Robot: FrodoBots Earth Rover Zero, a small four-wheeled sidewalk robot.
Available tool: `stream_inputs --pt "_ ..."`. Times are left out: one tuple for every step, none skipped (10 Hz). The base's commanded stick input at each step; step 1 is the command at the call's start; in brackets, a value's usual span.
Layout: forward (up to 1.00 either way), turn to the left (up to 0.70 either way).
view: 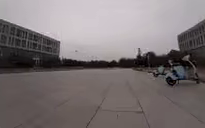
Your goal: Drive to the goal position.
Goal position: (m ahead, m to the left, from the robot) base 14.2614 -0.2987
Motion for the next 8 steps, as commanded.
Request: stream_inputs --pt "0.70 0.00" --pt "0.70 0.00" --pt "0.70 0.00" --pt "0.70 0.00" --pt "0.70 0.00" --pt "0.70 0.00" --pt "0.70 0.00" --pt "0.70 -0.01"
